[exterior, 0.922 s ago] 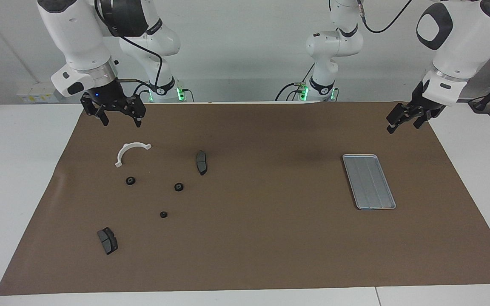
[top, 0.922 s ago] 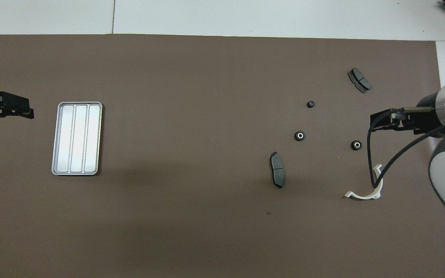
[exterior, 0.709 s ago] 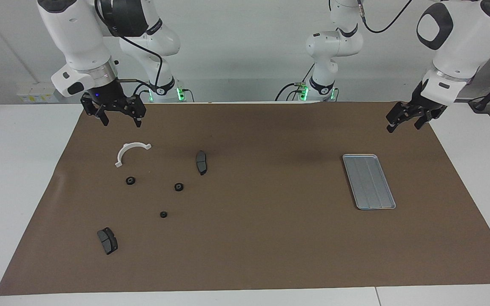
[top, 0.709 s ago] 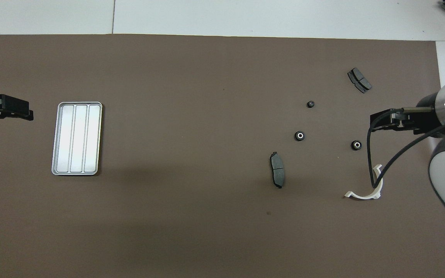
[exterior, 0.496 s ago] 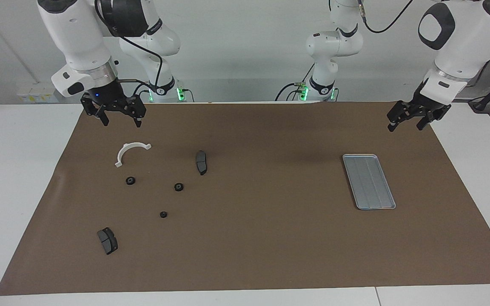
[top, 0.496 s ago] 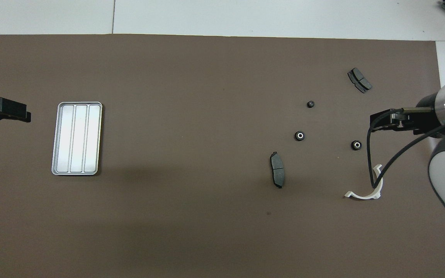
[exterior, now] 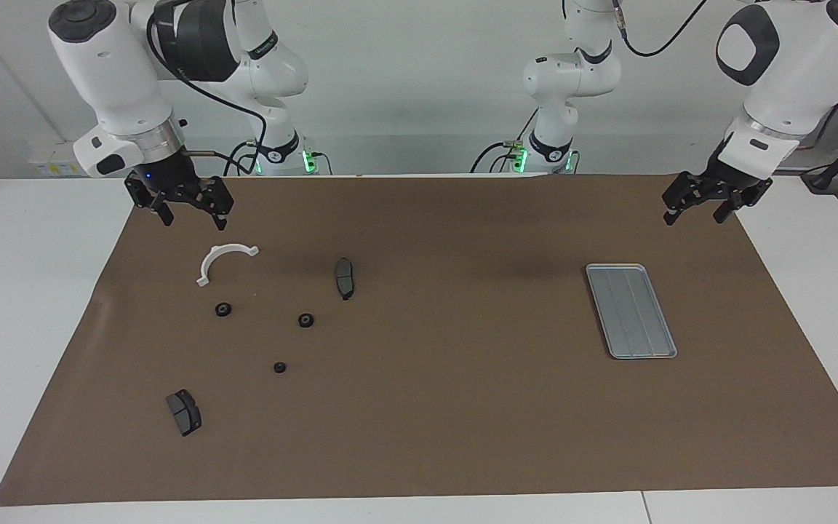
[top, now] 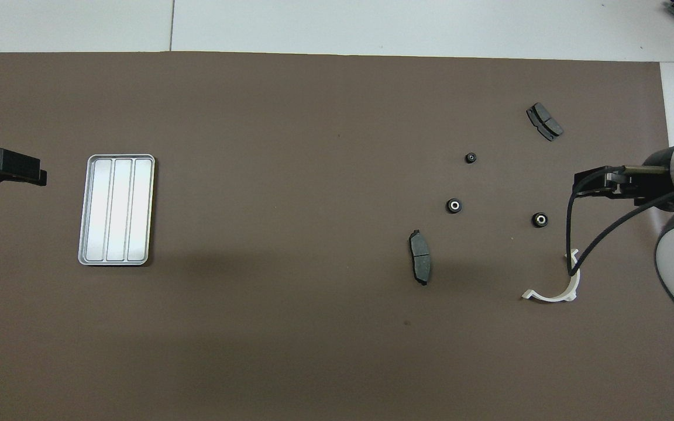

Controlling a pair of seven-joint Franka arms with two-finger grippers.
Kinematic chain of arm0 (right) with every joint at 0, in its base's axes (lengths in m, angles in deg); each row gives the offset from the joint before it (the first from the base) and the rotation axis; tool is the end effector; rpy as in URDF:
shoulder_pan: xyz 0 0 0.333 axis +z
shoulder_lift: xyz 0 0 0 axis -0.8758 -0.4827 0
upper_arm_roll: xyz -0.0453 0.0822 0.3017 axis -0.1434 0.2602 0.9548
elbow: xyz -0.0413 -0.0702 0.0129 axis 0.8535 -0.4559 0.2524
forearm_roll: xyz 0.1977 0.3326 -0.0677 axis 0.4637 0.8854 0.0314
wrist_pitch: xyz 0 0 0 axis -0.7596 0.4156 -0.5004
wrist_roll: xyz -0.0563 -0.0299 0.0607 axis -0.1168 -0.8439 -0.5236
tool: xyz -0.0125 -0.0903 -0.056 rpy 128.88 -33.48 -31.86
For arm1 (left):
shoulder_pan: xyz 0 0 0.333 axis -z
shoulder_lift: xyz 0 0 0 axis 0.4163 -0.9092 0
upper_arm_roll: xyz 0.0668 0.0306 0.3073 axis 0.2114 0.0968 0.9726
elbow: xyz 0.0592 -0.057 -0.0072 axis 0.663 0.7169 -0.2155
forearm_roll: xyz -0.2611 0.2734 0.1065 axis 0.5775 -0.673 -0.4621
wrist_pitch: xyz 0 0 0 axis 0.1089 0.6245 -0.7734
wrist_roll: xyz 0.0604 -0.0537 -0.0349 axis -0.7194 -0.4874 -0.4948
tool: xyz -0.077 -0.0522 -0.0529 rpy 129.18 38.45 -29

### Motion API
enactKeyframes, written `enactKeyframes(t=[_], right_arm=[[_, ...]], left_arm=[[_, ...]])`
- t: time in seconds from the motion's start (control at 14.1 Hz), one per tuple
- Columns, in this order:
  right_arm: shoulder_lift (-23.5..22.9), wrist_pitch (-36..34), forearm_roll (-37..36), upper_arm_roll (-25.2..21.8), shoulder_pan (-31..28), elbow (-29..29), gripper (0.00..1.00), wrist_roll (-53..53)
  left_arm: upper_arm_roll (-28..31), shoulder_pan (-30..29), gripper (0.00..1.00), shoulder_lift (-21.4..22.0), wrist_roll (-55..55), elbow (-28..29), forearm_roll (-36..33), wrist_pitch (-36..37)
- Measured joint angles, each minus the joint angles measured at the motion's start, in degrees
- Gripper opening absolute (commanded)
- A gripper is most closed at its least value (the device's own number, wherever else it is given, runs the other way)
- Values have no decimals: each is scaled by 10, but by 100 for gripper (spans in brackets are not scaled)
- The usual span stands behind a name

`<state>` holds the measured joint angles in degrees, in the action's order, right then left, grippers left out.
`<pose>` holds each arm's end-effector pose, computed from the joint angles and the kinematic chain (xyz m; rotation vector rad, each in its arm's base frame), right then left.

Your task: Pick bearing gear from pile to tray

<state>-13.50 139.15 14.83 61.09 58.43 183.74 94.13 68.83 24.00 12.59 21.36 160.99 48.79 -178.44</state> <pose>0.5475 0.0019 0.5579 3.1231 -0.2231 0.0801 0.5678 0.0111 0.5923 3.1049 -0.0290 0.0456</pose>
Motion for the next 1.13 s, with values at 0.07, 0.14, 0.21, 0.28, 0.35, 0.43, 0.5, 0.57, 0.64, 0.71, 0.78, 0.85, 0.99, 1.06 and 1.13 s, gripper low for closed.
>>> enactKeyframes(t=[0.07,0.14,0.21,0.28,0.35,0.43,0.5,0.57,0.64,0.71,0.78,0.85,0.99,1.06,1.13], right_arm=[[2,16,0,0,-4,17,100,-4],[2,31,0,0,-8,34,100,-13],[2,49,0,0,-12,51,100,-22],[2,74,0,0,-15,70,100,-28],[1,102,0,-1,-16,91,100,-31],[-1,126,0,-1,-19,114,100,-31],[-7,147,0,-1,-23,134,100,-31],[-15,163,0,-1,-26,150,100,-33],[-29,188,0,-1,-29,165,100,-37],[-41,212,0,-1,-31,177,100,-40],[-54,237,0,-1,-34,187,100,-44],[-66,262,0,-1,-36,196,100,-45],[-91,312,0,-1,-41,211,100,-49],[-105,335,0,-1,-44,216,100,-55],[-116,353,0,-2,-46,220,100,-58]], left_arm=[[0,0,100,0,0,0,0,0],[0,0,100,0,0,0,0,0],[-1,1,100,0,1,0,0,-1],[-3,2,100,0,1,0,0,-1],[-5,2,100,0,1,0,0,-1],[-7,2,100,1,1,0,0,-1],[-9,2,100,1,1,0,0,-1],[-9,2,100,1,1,0,0,-1],[-9,2,100,1,2,0,0,-1],[-8,2,100,2,2,0,0,-1],[-8,2,100,2,2,0,0,-1],[-8,2,100,2,2,0,0,-1],[-8,2,100,2,2,0,0,-1],[-8,2,100,2,2,0,0,-1],[-8,2,100,2,2,0,0,-1]])
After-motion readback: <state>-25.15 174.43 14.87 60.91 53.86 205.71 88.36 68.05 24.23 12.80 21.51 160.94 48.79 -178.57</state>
